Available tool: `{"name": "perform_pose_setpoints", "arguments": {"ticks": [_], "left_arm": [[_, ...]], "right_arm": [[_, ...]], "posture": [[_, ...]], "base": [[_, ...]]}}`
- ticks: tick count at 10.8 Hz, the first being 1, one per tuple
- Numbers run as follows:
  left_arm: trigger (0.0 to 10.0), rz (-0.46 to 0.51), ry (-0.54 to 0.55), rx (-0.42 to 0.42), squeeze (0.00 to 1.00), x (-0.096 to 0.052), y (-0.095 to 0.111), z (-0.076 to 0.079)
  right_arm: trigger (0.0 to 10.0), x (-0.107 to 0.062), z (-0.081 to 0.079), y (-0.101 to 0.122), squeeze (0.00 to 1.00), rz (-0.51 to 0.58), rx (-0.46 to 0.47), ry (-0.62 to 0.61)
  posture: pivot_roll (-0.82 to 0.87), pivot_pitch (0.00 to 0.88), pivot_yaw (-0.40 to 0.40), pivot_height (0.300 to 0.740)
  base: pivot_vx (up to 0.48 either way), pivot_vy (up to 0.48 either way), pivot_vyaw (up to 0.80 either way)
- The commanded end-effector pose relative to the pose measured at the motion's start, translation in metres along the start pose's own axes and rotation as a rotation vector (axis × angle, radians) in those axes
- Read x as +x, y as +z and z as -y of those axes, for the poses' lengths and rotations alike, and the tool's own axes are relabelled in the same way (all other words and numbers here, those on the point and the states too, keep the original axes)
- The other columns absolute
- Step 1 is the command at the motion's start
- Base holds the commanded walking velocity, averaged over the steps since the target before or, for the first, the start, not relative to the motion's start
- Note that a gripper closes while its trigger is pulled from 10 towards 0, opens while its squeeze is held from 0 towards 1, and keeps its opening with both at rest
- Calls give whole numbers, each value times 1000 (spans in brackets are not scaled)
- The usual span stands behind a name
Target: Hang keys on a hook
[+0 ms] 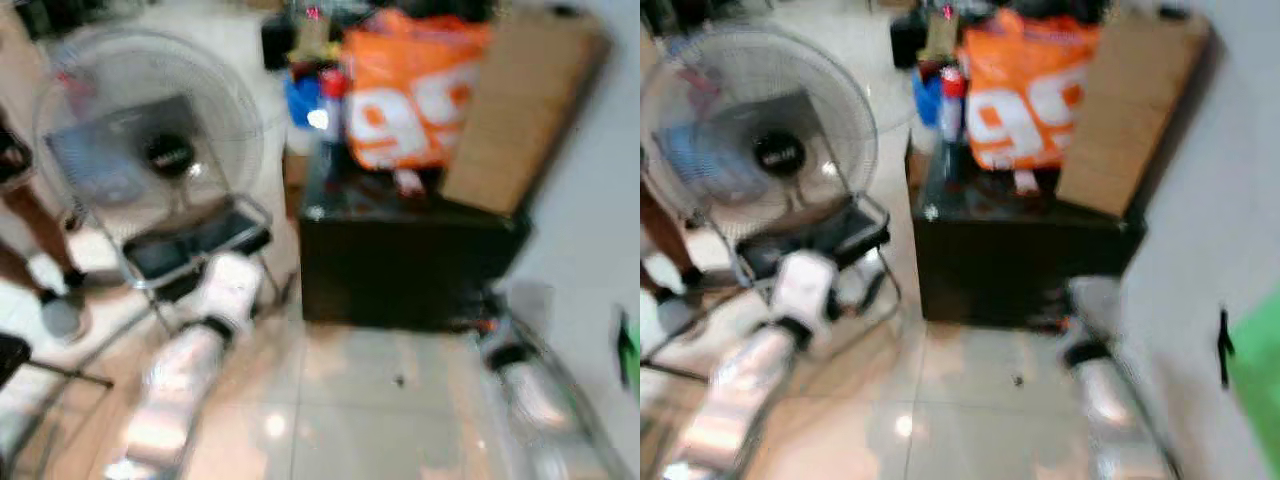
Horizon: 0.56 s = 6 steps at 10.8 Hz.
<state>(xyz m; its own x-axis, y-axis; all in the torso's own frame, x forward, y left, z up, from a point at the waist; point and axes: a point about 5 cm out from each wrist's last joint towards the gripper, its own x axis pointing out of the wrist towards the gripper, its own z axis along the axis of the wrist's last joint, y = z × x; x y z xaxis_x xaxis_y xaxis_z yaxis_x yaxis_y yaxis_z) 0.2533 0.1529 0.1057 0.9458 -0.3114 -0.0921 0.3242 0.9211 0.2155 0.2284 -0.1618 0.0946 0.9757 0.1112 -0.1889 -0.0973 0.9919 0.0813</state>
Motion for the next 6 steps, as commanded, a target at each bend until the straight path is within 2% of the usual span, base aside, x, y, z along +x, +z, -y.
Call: {"name": "perform_pose_setpoints", "arguments": {"ticks": [1, 3, 4, 6], "left_arm": [[10000, 4, -16, -19, 333, 2, 3, 6], [10000, 3, -16, -21, 443, 2, 3, 7], [10000, 3, -14, -26, 588, 1, 3, 7], [10000, -3, -5, -31, 733, -2, 3, 4]], "right_arm": [[10000, -3, 11, 2, 1000, 3, -6, -36], [10000, -2, 13, 3, 1000, 11, -36, -54], [10000, 0, 13, 4, 1000, 35, -64, -48], [10000, 2, 11, 3, 1000, 33, -56, -33]], "posture": [[-66, 0, 9, 740], [-63, 0, 7, 740], [-52, 0, -2, 740], [-39, 0, -11, 740]], "base": [[319, 0, 0], [315, 0, 0], [319, 0, 0], [321, 0, 0]]}}
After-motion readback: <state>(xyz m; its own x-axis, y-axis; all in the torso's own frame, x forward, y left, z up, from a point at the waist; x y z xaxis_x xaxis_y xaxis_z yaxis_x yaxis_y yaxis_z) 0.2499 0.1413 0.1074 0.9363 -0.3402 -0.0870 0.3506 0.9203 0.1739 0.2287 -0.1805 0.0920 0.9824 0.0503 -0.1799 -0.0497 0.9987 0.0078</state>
